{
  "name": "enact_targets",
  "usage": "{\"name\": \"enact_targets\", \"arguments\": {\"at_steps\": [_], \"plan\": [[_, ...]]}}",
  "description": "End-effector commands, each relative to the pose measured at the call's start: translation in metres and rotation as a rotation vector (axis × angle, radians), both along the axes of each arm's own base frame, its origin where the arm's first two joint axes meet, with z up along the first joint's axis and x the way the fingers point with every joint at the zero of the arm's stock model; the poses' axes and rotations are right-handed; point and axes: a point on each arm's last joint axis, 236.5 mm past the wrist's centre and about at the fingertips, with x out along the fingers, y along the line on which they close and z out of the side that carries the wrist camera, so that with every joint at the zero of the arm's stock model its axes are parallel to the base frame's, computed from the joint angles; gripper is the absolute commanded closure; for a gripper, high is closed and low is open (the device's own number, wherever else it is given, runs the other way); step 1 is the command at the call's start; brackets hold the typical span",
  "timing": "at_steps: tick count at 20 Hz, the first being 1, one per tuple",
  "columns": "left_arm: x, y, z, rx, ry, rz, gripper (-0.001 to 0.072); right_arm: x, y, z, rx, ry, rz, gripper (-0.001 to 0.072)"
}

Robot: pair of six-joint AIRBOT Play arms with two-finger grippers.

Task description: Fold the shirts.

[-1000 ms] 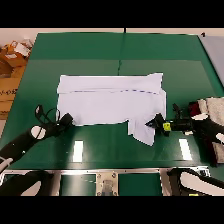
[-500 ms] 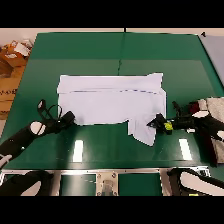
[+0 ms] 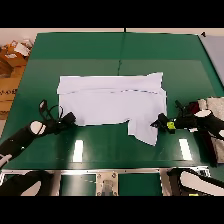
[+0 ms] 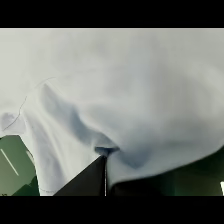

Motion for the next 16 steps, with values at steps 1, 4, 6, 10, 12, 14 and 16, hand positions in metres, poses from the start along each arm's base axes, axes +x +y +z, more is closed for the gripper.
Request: {"name": "enact_targets", "arguments": {"at_steps": [1,4,6,10,12,14,16], "plan": [[-0.007,-0.002,-0.002,0.005,0.022,-0.027,0.0683,-0.003,-0.008,0.003,0.017,0.019,-0.023,0.0698],[-0.021,-0.003,-0.009,0.010,0.080,-0.065,0.0684,-0.015,-0.005,0.006,0.045,0.056,0.000,0.0699],[-0.034,0.008,-0.011,0.058,0.145,-0.131,0.0684,-0.020,-0.001,0.010,0.062,0.070,0.017,0.0699],[-0.051,0.041,0.005,0.223,0.269,-0.287,0.0684,-0.045,-0.024,0.016,-0.070,0.145,0.026,0.0699],[-0.061,0.048,0.011,0.262,0.322,-0.336,0.0684,-0.057,-0.038,0.028,-0.154,0.156,0.027,0.0698],[-0.077,0.048,0.011,0.261,0.380,-0.372,0.0684,-0.054,-0.036,0.050,-0.167,0.086,0.022,0.0698],[-0.075,0.045,0.018,0.255,0.371,-0.399,0.0684,-0.046,-0.031,0.075,-0.160,0.009,0.022,0.0698]]}}
